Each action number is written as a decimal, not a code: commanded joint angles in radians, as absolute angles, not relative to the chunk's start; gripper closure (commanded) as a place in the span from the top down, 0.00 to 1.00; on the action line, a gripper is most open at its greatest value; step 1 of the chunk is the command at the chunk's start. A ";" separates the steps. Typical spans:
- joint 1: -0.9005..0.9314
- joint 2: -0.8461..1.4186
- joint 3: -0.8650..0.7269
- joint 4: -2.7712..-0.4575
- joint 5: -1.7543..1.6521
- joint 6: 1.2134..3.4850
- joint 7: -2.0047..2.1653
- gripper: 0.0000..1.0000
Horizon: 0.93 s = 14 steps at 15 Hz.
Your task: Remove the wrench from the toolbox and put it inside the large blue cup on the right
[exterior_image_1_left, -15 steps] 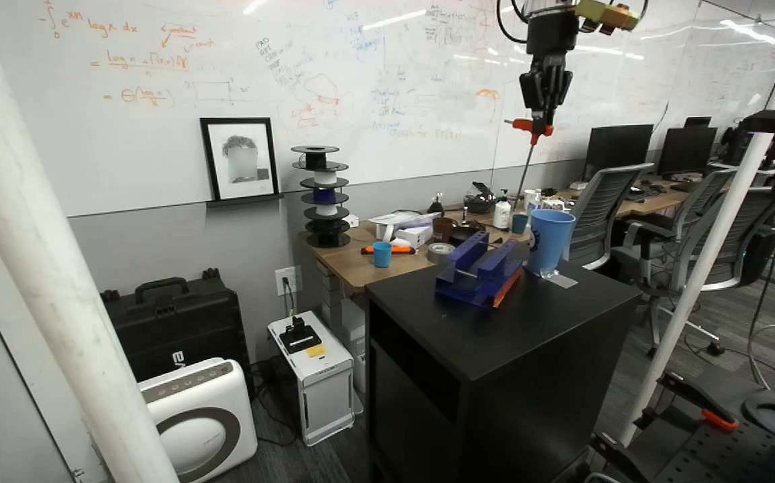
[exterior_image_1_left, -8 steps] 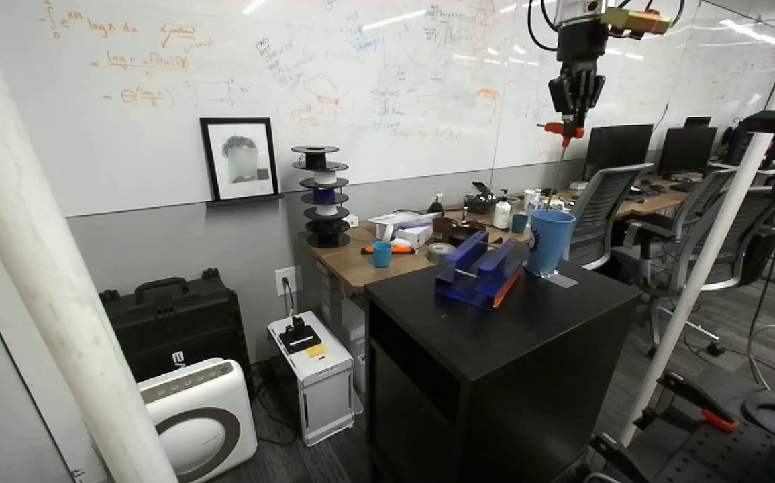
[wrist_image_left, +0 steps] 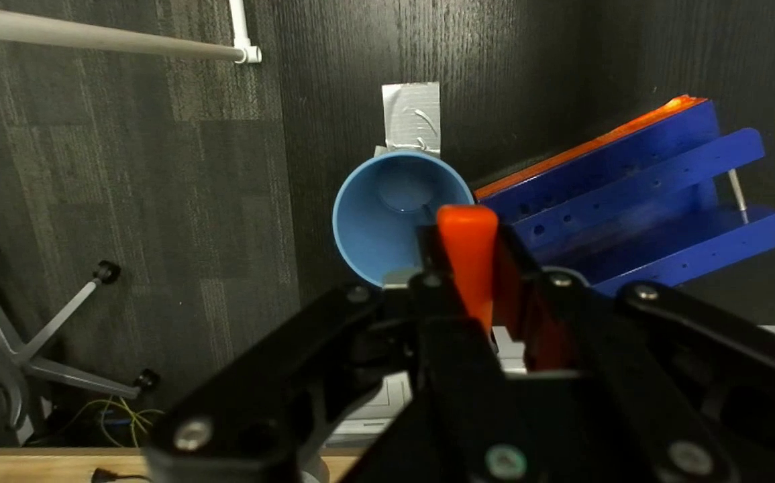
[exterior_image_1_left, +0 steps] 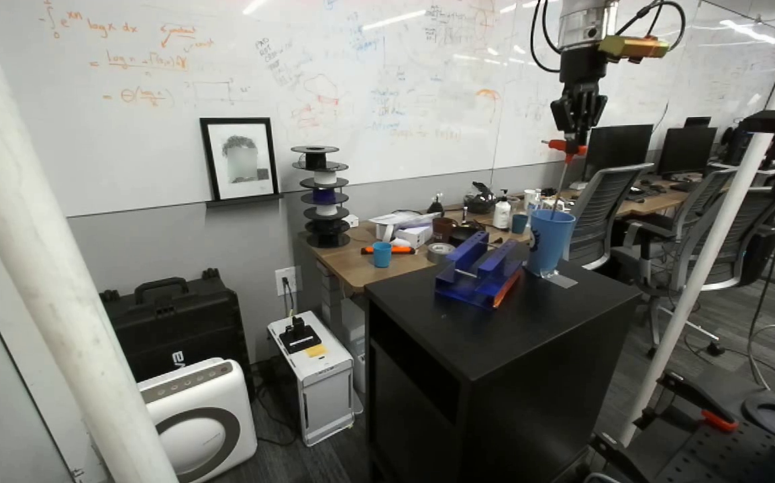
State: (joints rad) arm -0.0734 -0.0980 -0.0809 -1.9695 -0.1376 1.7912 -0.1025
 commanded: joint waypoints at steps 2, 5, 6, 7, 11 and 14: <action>-0.078 -0.046 -0.083 -1.981 -0.145 1.859 -0.091 0.14; -0.080 -0.007 -0.085 -1.993 -0.141 1.875 -0.096 0.46; -0.082 0.001 -0.086 -1.995 -0.136 1.877 -0.100 0.47; -0.084 0.005 -0.088 -1.994 -0.134 1.875 -0.106 0.51; -0.092 -0.022 -0.093 -1.987 -0.127 1.858 -0.120 0.83; -0.093 -0.082 -0.094 -1.984 -0.130 1.845 -0.138 1.00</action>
